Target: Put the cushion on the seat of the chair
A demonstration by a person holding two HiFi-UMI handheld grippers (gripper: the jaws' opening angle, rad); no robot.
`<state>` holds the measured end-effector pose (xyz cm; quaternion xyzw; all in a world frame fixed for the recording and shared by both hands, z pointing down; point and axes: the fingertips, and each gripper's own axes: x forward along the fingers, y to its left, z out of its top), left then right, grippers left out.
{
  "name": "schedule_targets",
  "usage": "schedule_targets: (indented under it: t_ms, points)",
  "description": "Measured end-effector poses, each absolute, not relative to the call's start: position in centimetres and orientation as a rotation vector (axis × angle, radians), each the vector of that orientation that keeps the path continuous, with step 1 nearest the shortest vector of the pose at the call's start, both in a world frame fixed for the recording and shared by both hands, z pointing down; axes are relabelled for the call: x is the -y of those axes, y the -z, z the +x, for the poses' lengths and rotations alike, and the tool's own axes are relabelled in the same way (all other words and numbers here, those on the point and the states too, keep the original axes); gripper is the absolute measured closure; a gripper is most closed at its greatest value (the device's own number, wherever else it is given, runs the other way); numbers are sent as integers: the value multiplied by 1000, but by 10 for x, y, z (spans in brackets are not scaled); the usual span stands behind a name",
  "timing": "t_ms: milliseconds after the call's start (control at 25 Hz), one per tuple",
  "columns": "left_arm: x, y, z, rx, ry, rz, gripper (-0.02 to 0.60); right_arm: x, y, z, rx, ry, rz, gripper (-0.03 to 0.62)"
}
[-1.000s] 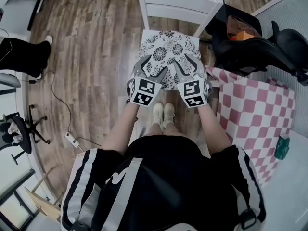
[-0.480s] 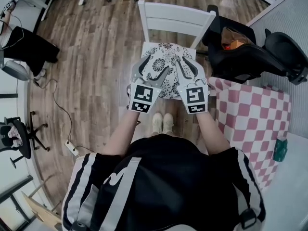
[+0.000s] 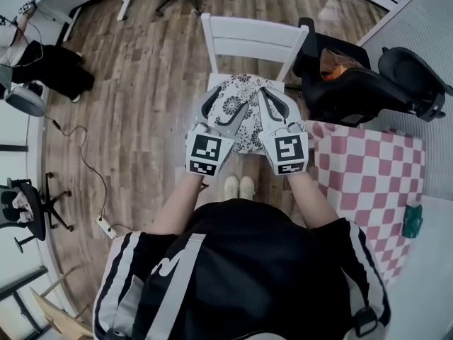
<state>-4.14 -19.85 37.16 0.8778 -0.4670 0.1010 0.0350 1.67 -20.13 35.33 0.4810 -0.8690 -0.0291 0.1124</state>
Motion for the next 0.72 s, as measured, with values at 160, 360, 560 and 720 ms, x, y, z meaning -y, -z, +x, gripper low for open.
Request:
schedule_targets:
  t_ms: [160, 360, 560, 720]
  points:
    - [194, -352, -42, 1472, -234, 2717, 365, 196, -340, 16, 2568, 108, 1427, 595]
    - [190, -332, -45, 1515, -166, 2734, 414, 189, -327, 10, 2600, 126, 1415, 595]
    - [186, -318, -48, 1548, -123, 2747, 488, 183, -317, 5, 2629, 149, 1401, 595]
    - [183, -309, -51, 1570, -81, 2742, 526, 178, -311, 4, 2657, 140, 1399, 595]
